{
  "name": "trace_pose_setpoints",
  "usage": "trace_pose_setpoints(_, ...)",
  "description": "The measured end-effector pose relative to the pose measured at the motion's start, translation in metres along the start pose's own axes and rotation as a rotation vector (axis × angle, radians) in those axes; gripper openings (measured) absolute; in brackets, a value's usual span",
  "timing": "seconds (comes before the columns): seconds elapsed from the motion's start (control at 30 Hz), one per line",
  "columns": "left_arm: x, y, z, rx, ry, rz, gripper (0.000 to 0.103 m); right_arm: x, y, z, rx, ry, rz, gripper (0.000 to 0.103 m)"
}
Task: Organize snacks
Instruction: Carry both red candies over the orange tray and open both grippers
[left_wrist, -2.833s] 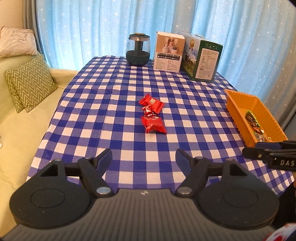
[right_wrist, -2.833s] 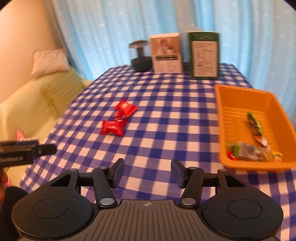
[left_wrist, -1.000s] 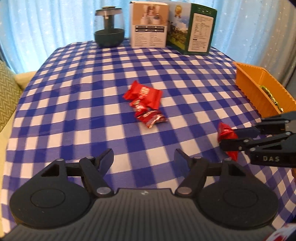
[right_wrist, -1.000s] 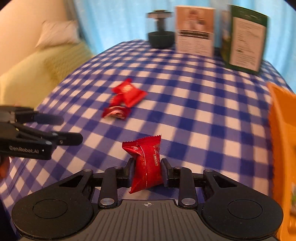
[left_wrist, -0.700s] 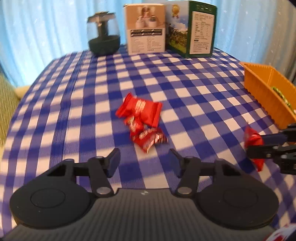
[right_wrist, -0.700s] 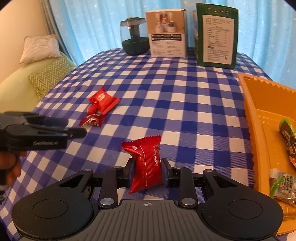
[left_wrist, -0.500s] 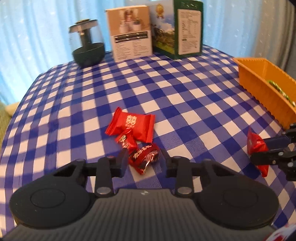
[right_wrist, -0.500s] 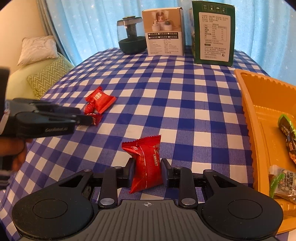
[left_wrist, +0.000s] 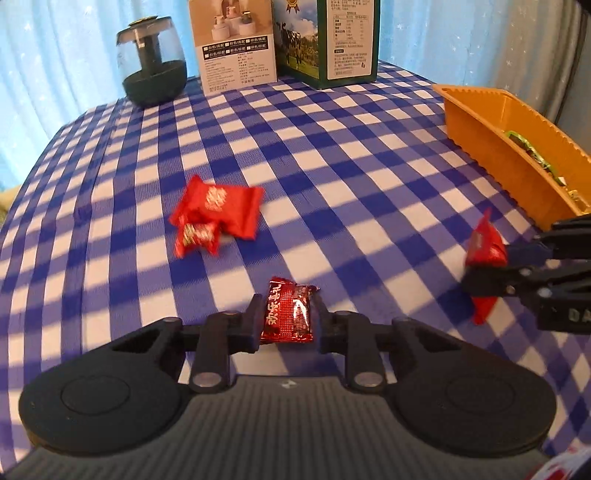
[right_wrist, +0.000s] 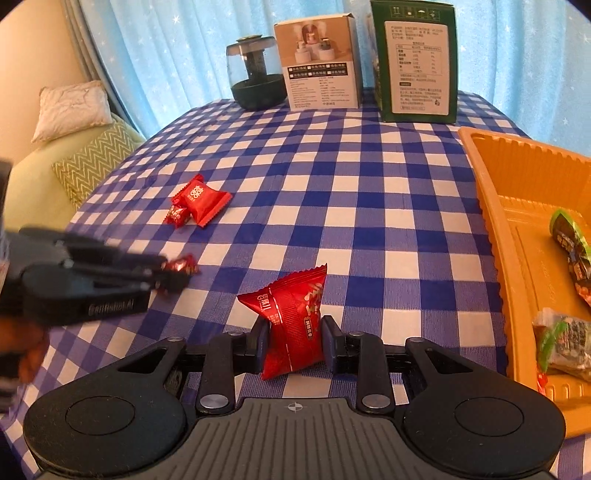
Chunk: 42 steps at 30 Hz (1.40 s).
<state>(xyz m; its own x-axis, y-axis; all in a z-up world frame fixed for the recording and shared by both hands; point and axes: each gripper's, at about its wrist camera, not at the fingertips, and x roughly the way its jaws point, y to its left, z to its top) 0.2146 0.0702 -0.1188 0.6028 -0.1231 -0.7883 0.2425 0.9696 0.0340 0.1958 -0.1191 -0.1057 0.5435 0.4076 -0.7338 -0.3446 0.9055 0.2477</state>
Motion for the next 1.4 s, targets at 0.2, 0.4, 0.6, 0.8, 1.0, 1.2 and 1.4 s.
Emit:
trace_pose_setpoints(0.2,-0.023,-0.022,-0.019,-0.045,0.014,0.013,0.023,-0.014,-0.001,-0.008,0.035,0.007,-0.010,0.028)
trace_pose_setpoints(0.4,-0.051,-0.034,-0.033,-0.106,-0.007,0.007,0.022,-0.035,-0.005,-0.019,0.081,0.008,-0.015,0.026)
trace_pose_setpoints(0.6,-0.068,-0.043,-0.039,-0.129,-0.023,0.012,0.022,-0.052,-0.009,-0.026,0.105,-0.001,-0.024,0.025)
trace_pose_setpoints(0.8,-0.088,-0.050,-0.036,-0.163,-0.055,0.014,0.022,-0.076,-0.007,-0.028,0.109,-0.027,-0.028,0.025)
trace_pose_setpoints(1.0,-0.111,-0.061,-0.032,-0.174,-0.081,0.020,0.022,-0.100,-0.005,-0.031,0.110,-0.058,-0.034,0.025)
trace_pose_setpoints(1.2,-0.132,-0.076,-0.029,-0.177,-0.098,0.013,0.022,-0.125,-0.008,-0.034,0.114,-0.085,-0.048,0.025)
trace_pose_setpoints(1.4,-0.146,-0.094,-0.025,-0.165,-0.113,-0.001,0.022,-0.147,-0.016,-0.036,0.124,-0.111,-0.064,0.025)
